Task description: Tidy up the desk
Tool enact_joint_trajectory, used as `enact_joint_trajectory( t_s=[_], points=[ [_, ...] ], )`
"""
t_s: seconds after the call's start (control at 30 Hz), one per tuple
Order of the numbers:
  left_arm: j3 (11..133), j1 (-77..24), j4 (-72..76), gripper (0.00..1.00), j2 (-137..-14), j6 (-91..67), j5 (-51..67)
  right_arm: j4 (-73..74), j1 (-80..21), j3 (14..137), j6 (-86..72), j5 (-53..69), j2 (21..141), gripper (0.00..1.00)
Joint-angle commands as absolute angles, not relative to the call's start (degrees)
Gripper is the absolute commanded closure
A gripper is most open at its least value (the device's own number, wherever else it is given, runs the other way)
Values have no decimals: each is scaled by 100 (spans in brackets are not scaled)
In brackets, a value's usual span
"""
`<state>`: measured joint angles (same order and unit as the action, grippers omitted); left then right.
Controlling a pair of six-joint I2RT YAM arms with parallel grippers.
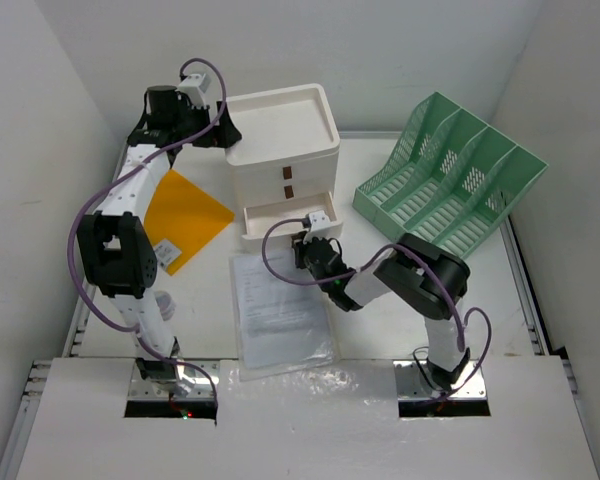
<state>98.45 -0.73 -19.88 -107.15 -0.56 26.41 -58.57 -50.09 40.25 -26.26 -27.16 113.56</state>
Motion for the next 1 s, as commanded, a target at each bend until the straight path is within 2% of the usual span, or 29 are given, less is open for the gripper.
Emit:
enact_joint_trajectory(
  t_s=[0.0, 0.2, 0.23, 0.3, 0.37, 0.43, 0.47, 0.5, 0.6, 0.77, 0.83, 0.87, 0.97],
  points=[
    [9853, -44, -1784, 9, -10723, -114, 2602, -6372, -5238, 3727, -2838, -2707, 10908, 100],
    [10010, -18, -1968, 9, -10679, -62, 2575, -5979, -5352, 3647, -2611, -2689, 10617, 99],
    [10063, -9, -2038, 8, -10644, -53, 2584, -5829, -5353, 3726, -2576, -2663, 10582, 74],
    [10133, -9, -2153, 6, -10582, -26, 2593, -5347, -5353, 3814, -2366, -2567, 10390, 51],
    [10265, 158, -2407, 3, -10407, 279, 2602, -4977, -5361, 3920, -2251, -2339, 10205, 36],
    [10423, 237, -2783, 0, -10136, 500, 2514, -4300, -5361, 4034, -2154, -2181, 9889, 30],
    [10511, 255, -2925, 0, -10038, 788, 2488, -3811, -5361, 4069, -2119, -2154, 9783, 17],
    [10529, 272, -3223, 0, -9785, 930, 2444, -3579, -5361, 4104, -2083, -2127, 9582, 12],
    [10512, 308, -4038, 0, -9179, 1659, 2269, -2946, -5361, 4087, -1960, -1890, 9204, 5],
    [9829, 316, -5465, 0, -8009, 3318, 1216, -2015, -5361, 4052, -1697, -1232, 8728, 1],
    [8618, 343, -5546, 0, -7201, 3768, 179, -1768, -5361, 4008, -1661, -1178, 8536, 1],
    [7621, 360, -5511, 0, -6955, 3857, -285, -1732, -5361, 3982, -1679, -1152, 8465, 1],
    [6071, 404, -5458, 0, -5971, 4060, -378, -1600, -5361, 3885, -1775, -1055, 8227, 1]
  ],
)
